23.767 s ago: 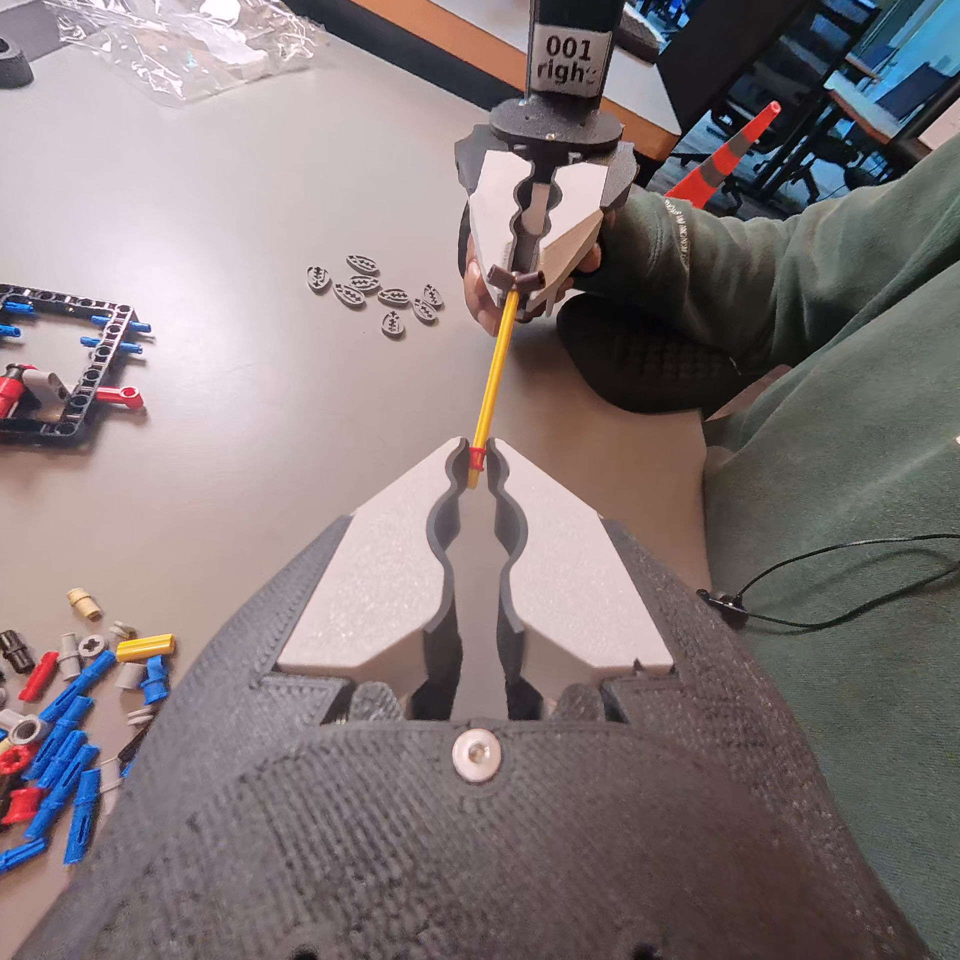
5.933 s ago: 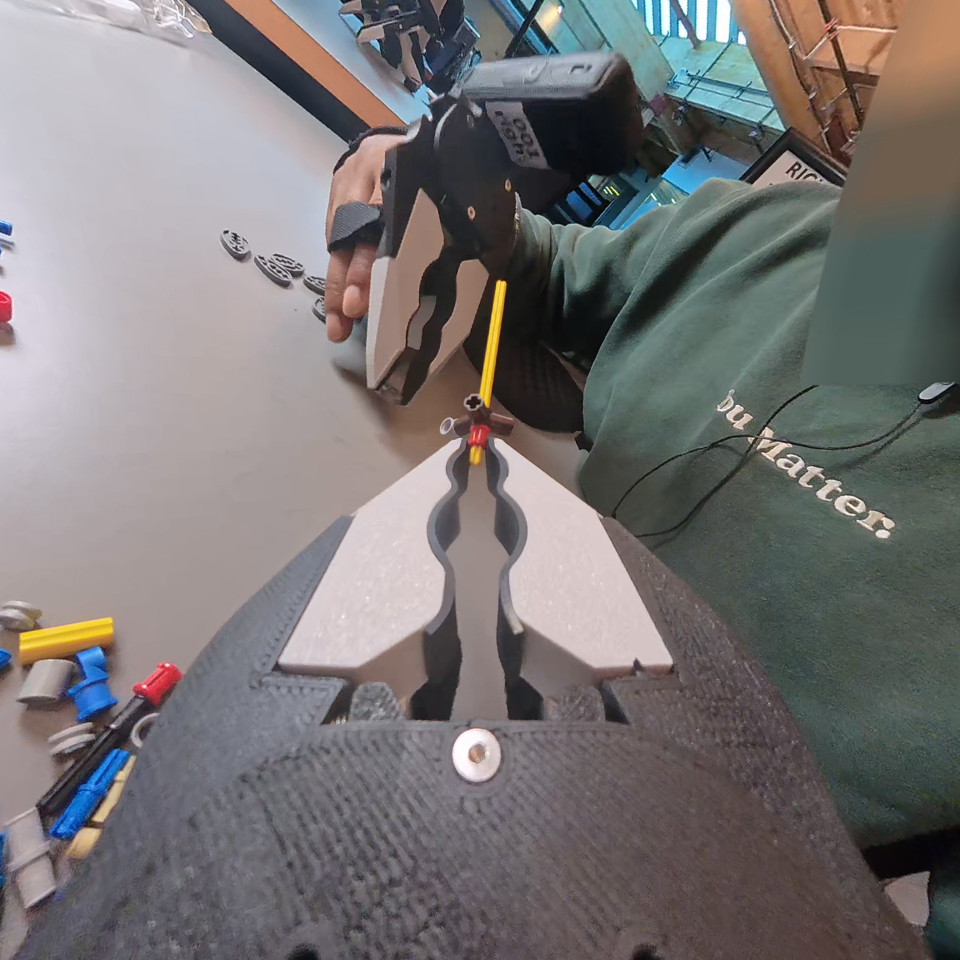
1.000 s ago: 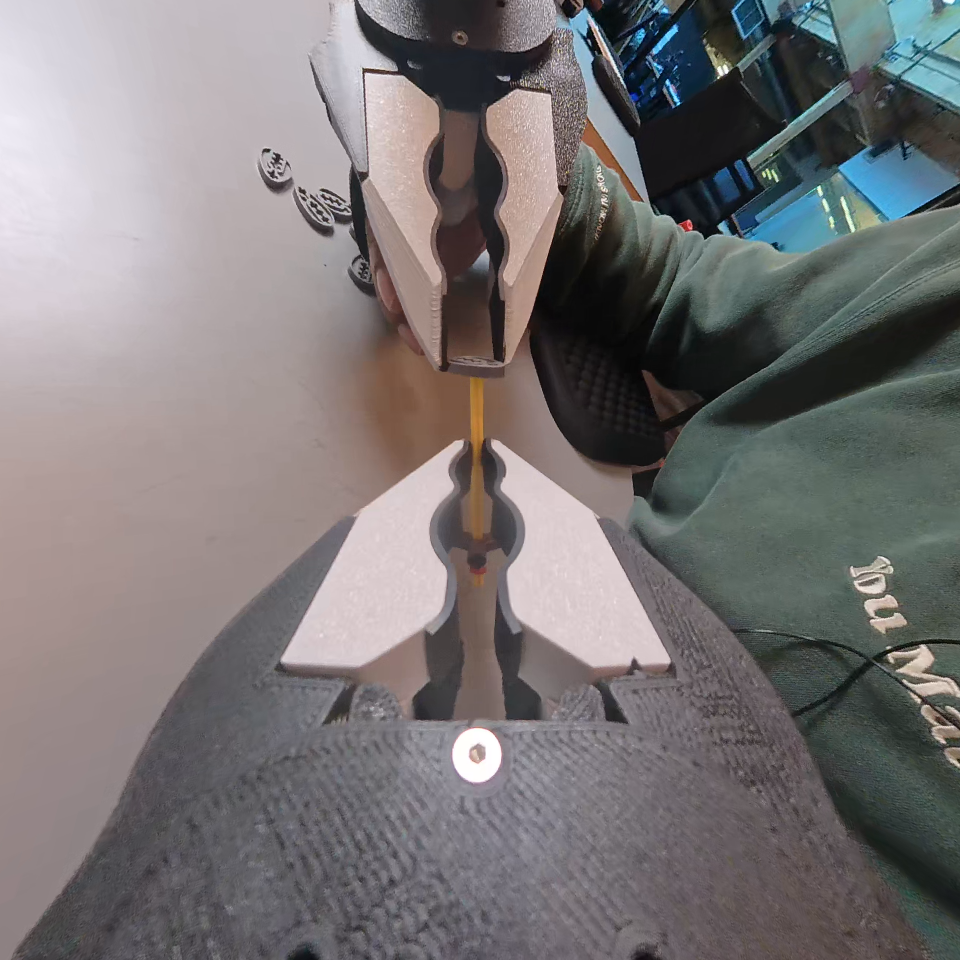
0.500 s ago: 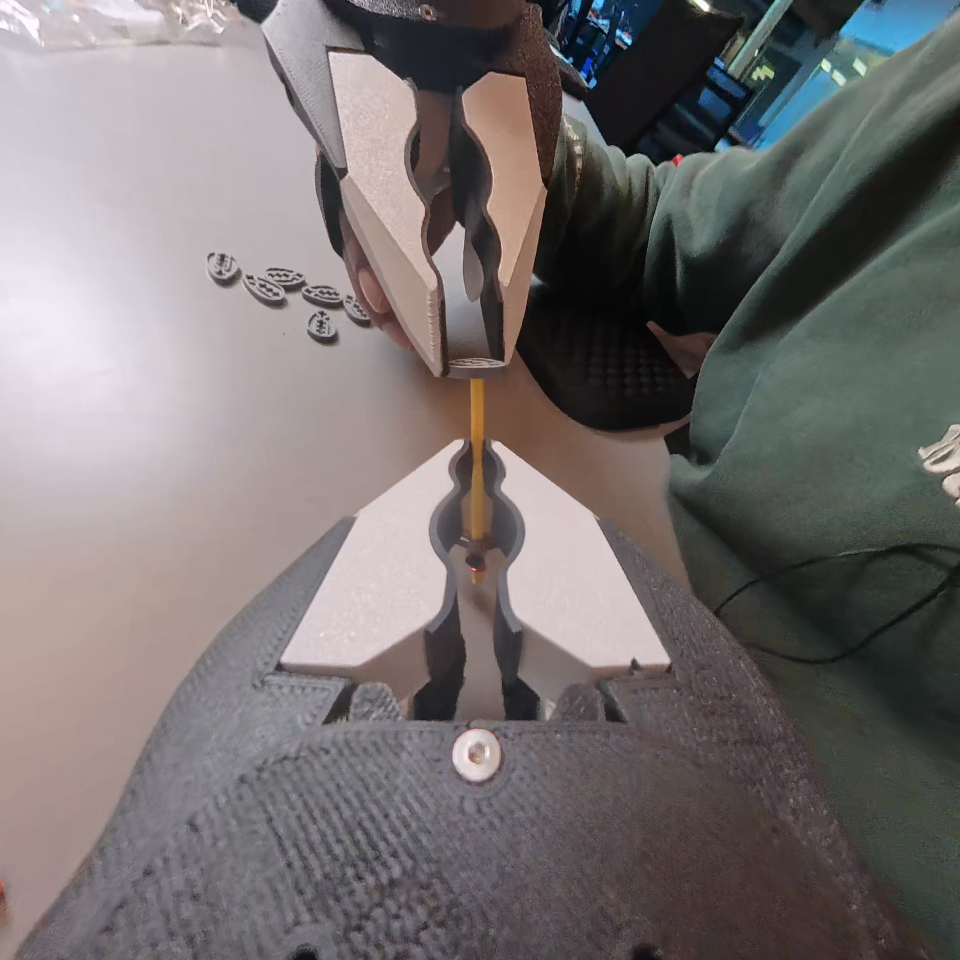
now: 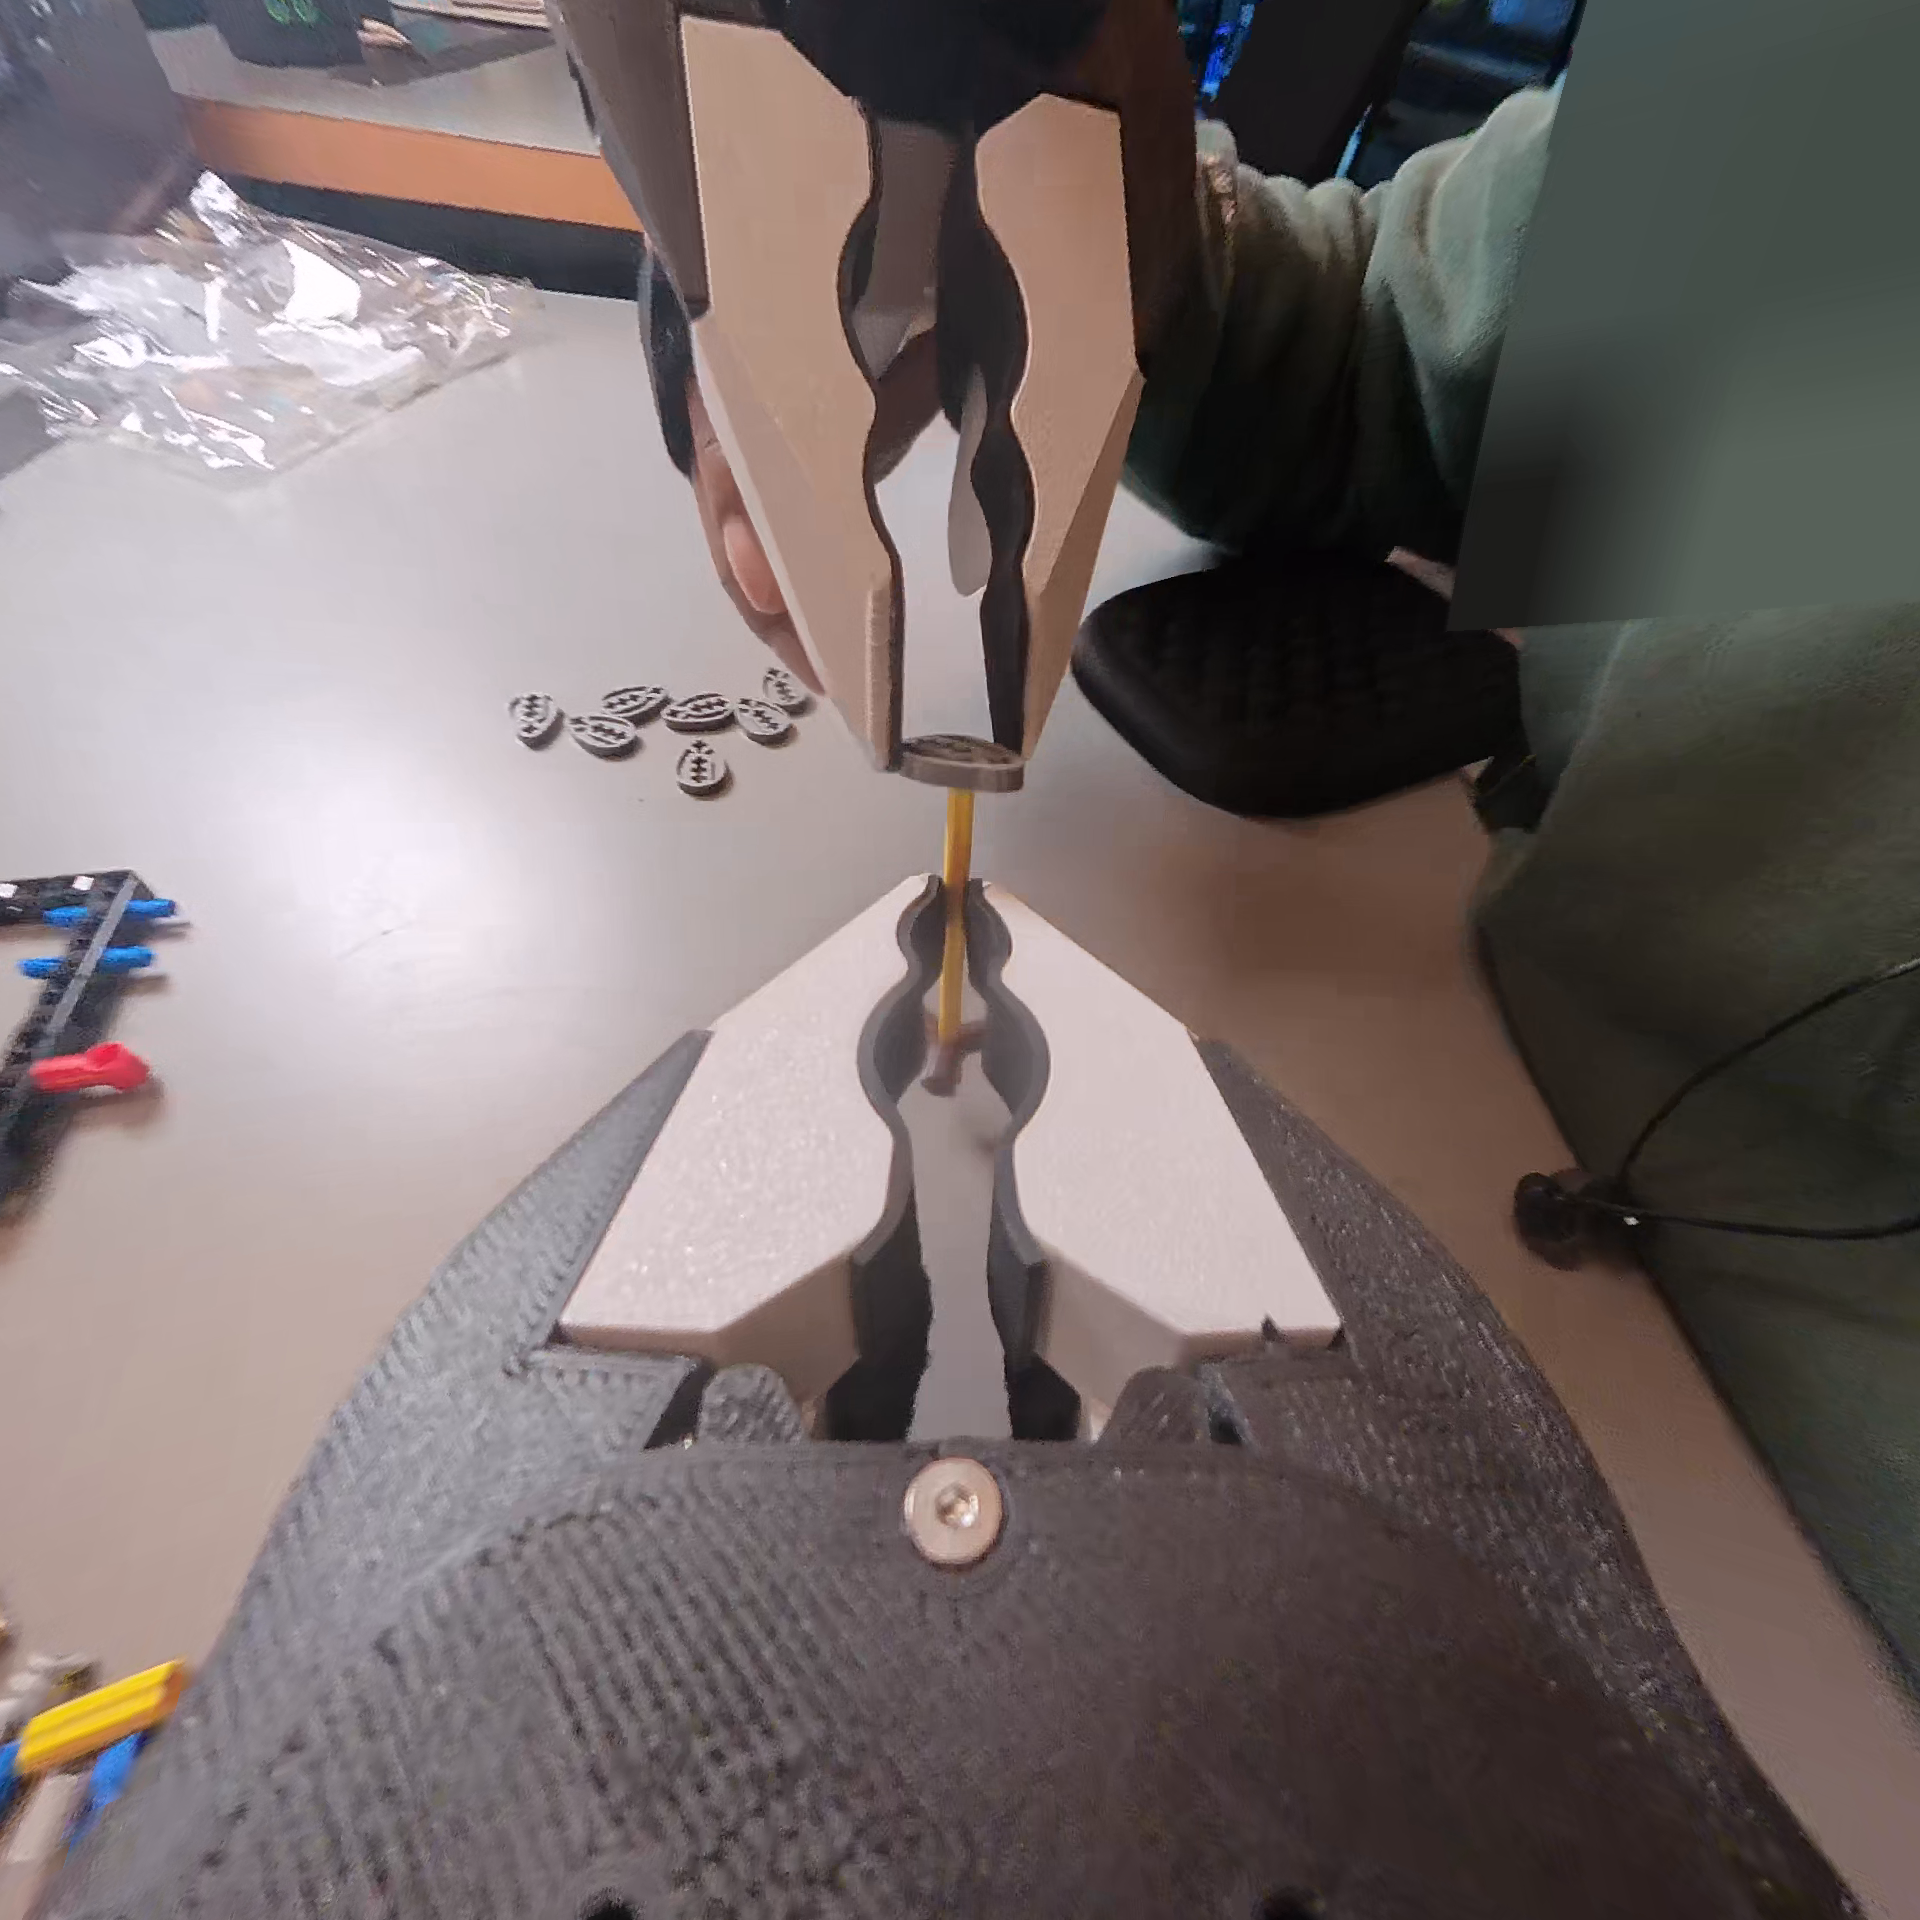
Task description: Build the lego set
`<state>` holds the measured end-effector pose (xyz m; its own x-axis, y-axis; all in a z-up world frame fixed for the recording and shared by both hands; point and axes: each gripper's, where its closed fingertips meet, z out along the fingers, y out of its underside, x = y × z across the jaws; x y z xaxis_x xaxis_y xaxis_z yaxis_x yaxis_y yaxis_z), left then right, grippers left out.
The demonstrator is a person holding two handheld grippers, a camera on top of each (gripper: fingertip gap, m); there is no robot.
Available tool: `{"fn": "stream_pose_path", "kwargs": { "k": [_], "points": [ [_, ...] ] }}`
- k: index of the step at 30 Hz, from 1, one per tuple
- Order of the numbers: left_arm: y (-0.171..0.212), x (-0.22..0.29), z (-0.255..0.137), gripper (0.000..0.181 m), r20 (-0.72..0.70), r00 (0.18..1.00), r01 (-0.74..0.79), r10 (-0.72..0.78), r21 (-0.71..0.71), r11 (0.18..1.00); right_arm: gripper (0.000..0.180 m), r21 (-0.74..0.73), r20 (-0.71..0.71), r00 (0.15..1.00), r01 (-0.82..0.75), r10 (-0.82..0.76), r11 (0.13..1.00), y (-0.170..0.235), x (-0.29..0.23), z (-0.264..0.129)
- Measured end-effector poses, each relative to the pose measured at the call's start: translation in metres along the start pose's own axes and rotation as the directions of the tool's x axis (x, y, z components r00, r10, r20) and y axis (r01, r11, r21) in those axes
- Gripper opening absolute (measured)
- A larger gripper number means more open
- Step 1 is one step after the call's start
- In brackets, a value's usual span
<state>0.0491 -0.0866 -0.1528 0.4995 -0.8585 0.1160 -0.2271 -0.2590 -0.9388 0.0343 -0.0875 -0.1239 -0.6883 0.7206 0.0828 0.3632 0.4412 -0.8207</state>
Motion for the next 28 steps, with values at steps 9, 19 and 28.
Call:
{"fn": "stream_pose_path", "kwargs": {
  "k": [9, 19, 28],
  "points": [
    [0.005, -0.013, -0.004, 0.002, 0.123, 0.973, -0.194, 0.196, -0.029, 0.981, 0.014, -0.148, -0.143, 0.983, 0.095, -0.117, 0.984, 0.002, 0.006, 0.006],
    [0.010, -0.014, -0.003, 0.001, 0.107, 0.964, -0.240, 0.243, -0.039, 0.970, 0.014, -0.226, -0.181, 0.966, 0.140, -0.183, 0.964, 0.004, 0.004, 0.012],
    [0.011, -0.009, -0.002, 0.001, 0.091, 0.953, -0.283, 0.288, -0.065, 0.957, 0.014, -0.264, -0.182, 0.958, 0.167, -0.219, 0.950, 0.004, -0.002, 0.015]
  ]
}}
